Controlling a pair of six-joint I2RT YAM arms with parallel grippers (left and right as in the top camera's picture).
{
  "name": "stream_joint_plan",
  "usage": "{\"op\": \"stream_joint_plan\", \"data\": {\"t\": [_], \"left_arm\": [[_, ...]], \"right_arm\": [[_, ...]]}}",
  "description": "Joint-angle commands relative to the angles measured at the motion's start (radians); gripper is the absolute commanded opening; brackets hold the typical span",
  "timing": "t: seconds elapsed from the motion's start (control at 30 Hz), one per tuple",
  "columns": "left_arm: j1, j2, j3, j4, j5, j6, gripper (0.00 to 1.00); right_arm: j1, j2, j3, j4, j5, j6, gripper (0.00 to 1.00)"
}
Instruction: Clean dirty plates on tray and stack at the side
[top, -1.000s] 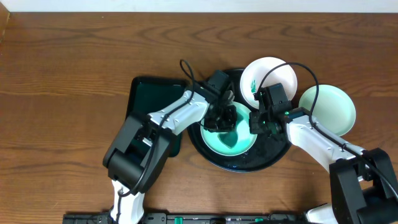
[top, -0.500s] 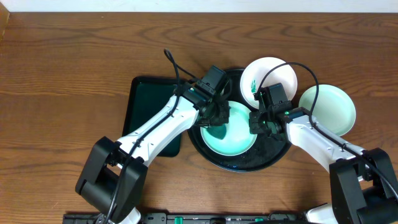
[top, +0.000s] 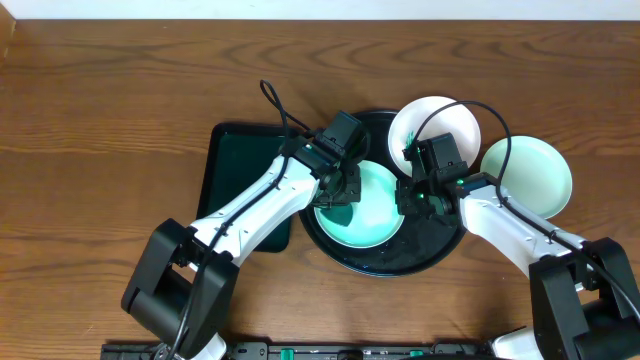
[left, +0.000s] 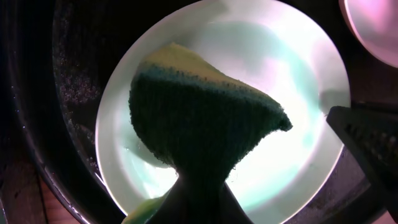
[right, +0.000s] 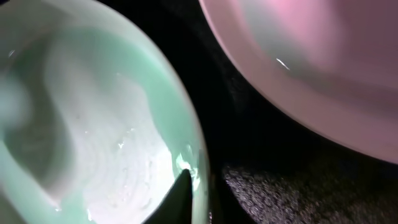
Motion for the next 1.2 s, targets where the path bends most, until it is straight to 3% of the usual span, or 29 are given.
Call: {"op": "stream_joint_plan", "data": {"t": [0.0, 0.63, 0.93, 1.03, 1.17], "left_arm": [[-0.001, 0.008, -0.004, -0.002, -0.017, -0.001, 0.07], [-0.001, 0.008, -0.004, -0.016, -0.033, -0.001, 0.08], [-0.001, 0.008, -0.004, -0.016, -0.033, -0.002, 0.07], [-0.001, 0.008, -0.004, -0.016, -0.036, -0.002, 0.07], [-0.001, 0.008, -0.004, -0.016, -0.036, -0.002, 0.07]], "right_arm": [[0.006, 0.003, 0.016, 0.003, -0.013, 0.007, 0.16], [0.007, 0.005, 0.003, 0.01, 0.035, 0.007, 0.06], [0.007, 0.011, 0.003, 0.011, 0.04, 0.007, 0.13], [0.007, 0.018, 0.003, 0.015, 0.04, 0.008, 0.03], [0.006, 0.018, 0.004, 0.018, 0.04, 0.007, 0.01]]}}
